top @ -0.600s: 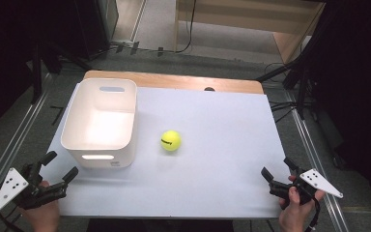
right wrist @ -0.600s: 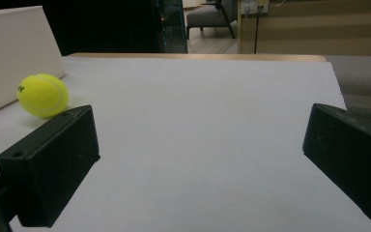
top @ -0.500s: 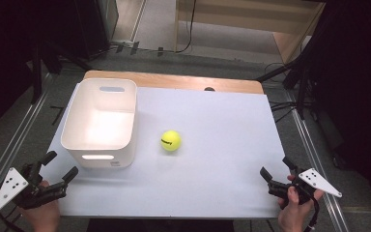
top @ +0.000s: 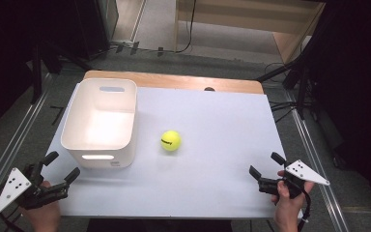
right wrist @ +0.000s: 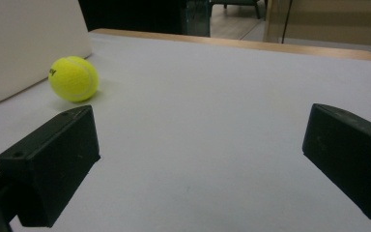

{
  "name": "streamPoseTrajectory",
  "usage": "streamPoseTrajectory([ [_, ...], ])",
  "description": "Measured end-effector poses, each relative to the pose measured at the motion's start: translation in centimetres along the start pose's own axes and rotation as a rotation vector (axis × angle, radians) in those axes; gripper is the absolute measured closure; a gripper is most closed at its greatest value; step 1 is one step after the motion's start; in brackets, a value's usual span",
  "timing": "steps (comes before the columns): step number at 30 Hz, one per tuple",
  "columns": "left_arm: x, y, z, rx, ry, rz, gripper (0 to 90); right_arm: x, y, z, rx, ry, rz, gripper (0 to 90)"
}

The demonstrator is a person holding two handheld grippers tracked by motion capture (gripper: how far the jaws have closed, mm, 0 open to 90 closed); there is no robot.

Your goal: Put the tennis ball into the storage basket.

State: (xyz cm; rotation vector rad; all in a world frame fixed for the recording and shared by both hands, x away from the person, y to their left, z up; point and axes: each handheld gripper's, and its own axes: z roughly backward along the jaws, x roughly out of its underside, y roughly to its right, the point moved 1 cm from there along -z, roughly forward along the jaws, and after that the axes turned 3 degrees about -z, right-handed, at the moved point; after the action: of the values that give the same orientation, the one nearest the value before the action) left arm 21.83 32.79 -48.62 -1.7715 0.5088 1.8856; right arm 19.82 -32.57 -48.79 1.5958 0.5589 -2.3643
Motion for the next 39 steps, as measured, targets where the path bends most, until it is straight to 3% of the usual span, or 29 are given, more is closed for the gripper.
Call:
streamPoseTrajectory([
  [9, 0.0, 0.0, 0.0, 0.002, -0.003, 0.004, 12.6, -1.4, -1.4, -2.2, -0.063, -0.050, 0.037, 0.0],
  [39, 0.0, -0.1, 0.0, 0.008, 0.005, 0.012, 12.5, -3.8, -5.1, -8.1, -0.143, -0.123, 0.112, 0.0],
])
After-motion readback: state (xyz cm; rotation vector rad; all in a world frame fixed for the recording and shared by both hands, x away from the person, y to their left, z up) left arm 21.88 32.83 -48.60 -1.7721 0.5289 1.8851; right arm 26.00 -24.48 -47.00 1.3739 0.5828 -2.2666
